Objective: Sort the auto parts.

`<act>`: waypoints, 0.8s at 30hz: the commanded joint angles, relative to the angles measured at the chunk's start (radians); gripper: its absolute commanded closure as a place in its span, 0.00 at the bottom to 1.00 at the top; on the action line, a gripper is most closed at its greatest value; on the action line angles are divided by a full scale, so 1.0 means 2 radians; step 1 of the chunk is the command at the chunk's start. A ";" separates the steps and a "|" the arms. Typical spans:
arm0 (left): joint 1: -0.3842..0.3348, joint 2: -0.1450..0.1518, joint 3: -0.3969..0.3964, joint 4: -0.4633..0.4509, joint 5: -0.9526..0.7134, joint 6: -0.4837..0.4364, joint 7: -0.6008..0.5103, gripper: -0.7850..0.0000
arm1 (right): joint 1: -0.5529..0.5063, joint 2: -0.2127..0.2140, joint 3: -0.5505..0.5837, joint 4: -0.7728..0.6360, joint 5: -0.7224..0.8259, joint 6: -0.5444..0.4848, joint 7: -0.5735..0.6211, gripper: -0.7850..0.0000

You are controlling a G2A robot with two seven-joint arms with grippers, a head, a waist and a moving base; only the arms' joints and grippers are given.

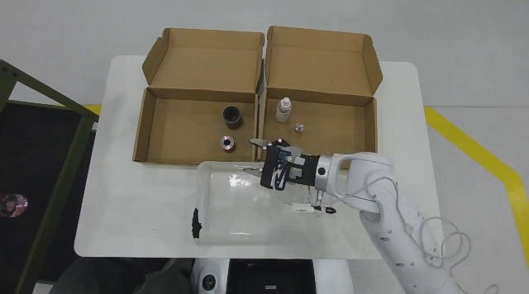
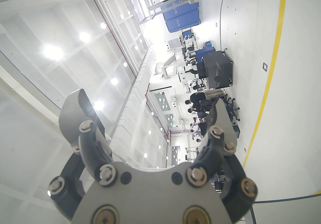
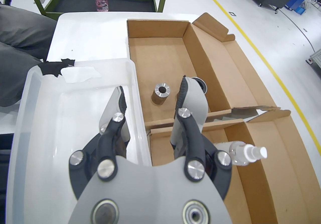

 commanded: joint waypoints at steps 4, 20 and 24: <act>0.000 0.000 0.000 0.000 0.000 0.000 0.000 0.00 | -0.055 0.011 0.043 -0.024 -0.030 0.013 -0.044 0.51; 0.000 0.000 0.000 0.000 0.000 0.000 0.000 0.00 | -0.186 0.036 0.194 -0.067 -0.093 0.070 -0.172 0.25; 0.000 0.000 0.000 0.000 0.000 0.000 0.000 0.00 | -0.218 0.039 0.227 -0.068 -0.092 0.096 -0.185 0.26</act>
